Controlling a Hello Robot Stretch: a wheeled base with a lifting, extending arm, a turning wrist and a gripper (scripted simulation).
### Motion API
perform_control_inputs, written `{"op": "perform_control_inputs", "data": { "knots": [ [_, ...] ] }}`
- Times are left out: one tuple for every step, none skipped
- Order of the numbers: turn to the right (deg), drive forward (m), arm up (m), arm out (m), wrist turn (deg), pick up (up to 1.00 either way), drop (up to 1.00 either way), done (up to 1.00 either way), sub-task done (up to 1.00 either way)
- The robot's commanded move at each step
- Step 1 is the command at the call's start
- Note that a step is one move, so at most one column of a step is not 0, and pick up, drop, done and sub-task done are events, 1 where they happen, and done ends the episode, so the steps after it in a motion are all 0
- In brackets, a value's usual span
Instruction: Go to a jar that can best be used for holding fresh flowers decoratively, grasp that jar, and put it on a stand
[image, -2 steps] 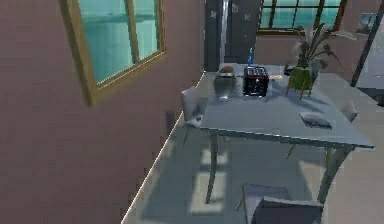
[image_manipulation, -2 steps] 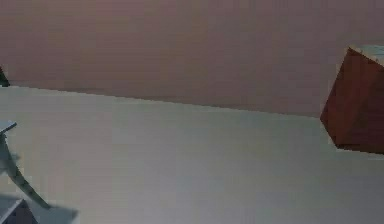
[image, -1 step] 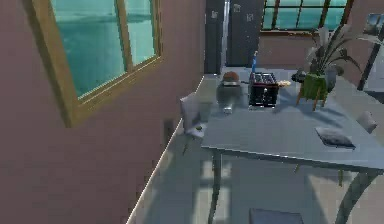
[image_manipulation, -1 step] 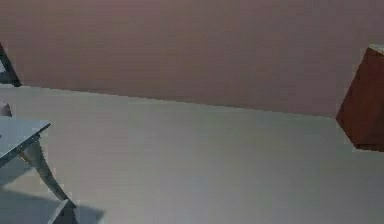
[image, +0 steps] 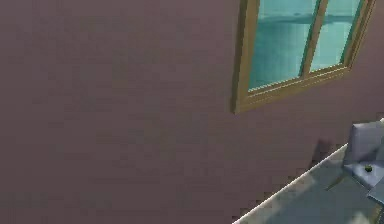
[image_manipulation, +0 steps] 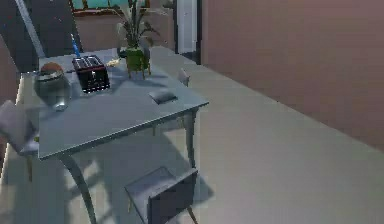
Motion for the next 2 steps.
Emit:
{"op": "perform_control_inputs", "data": {
  "knots": [
    [-30.0, 0.00, 0.00, 0.00, 0.0, 0.00, 0.00, 0.00, 0.00],
    [45.0, 0.00, 0.00, 0.00, 0.0, 0.00, 0.00, 0.00, 0.00]
  ]
}}
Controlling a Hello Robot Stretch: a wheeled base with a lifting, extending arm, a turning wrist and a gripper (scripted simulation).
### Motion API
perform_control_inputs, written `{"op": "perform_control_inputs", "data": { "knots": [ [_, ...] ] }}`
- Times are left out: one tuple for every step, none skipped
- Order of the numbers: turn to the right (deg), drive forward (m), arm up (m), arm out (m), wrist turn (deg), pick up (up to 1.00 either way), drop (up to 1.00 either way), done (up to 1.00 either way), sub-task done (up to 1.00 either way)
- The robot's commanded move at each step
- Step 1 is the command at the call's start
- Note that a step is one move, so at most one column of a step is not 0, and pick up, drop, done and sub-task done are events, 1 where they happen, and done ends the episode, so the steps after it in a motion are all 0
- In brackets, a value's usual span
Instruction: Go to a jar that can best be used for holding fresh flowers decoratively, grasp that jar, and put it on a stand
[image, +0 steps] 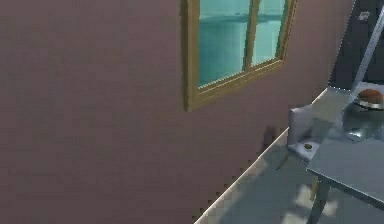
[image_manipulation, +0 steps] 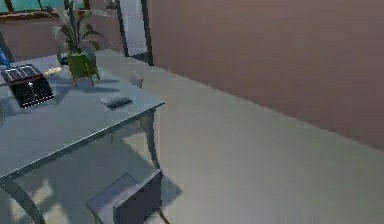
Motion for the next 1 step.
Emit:
{"op": "perform_control_inputs", "data": {
  "knots": [
    [15.0, 0.00, 0.00, 0.00, 0.0, 0.00, 0.00, 0.00, 0.00]
  ]
}}
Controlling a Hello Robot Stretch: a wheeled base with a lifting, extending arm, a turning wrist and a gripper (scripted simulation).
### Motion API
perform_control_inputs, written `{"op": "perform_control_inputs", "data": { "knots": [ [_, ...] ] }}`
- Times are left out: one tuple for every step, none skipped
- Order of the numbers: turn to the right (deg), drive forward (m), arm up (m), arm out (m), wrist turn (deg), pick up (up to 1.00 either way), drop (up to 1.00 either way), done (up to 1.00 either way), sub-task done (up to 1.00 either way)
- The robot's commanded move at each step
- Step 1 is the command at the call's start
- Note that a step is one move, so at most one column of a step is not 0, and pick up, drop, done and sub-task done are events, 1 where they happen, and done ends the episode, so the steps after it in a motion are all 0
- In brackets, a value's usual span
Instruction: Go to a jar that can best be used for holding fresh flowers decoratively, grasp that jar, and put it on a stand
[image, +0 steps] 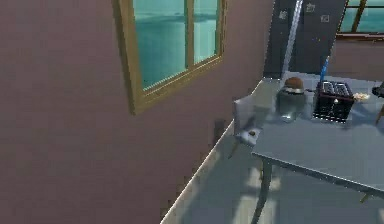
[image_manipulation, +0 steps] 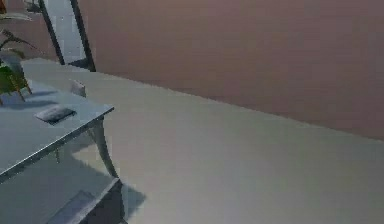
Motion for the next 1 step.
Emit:
{"op": "perform_control_inputs", "data": {
  "knots": [
    [0.0, 0.95, 0.00, 0.00, 0.0, 0.00, 0.00, 0.00, 0.00]
  ]
}}
